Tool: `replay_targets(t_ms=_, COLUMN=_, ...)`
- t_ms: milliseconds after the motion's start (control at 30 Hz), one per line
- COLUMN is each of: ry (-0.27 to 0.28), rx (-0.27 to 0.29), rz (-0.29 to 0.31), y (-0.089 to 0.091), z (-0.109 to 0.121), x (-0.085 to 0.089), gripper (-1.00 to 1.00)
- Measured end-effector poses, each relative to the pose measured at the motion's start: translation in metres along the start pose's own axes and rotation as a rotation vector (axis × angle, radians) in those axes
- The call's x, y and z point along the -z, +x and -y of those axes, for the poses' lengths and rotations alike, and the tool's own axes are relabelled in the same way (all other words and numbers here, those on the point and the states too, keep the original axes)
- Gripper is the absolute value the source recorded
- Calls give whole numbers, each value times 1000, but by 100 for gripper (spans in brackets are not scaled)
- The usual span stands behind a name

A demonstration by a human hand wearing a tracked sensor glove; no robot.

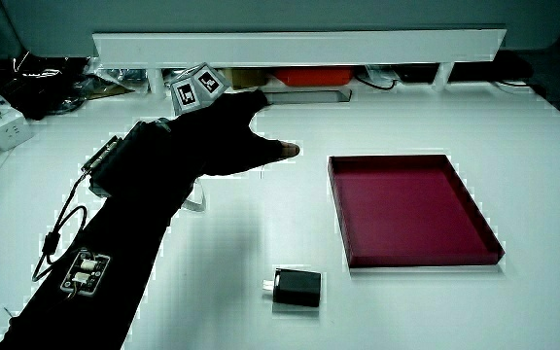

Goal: Pick charger from desk

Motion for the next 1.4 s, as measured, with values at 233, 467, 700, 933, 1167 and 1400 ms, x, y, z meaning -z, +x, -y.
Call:
replay_targets(t_ms=233, ry=-33, rx=39, rz=-30, y=18, z=10, x=4, gripper=0)
replay_targets(t_ms=467, ry=-109, rx=100, rz=1, y=27, z=18, x=25, gripper=0)
replay_targets(t_ms=700, ry=-172, rx=139, rz=-2, y=38, z=30, x=44, gripper=0)
replay_targets(t_ms=933, ry=-222, rx=169, rz=25, y=38, z=40, x=63, gripper=0)
replay_targets(t_ms=1167, ry=-260, rx=210, rz=-27, y=36, z=50, x=89, gripper=0)
replay_targets(t_ms=1400, ry=-352, rx=189, rz=19, y=33, z=56, x=119, gripper=0)
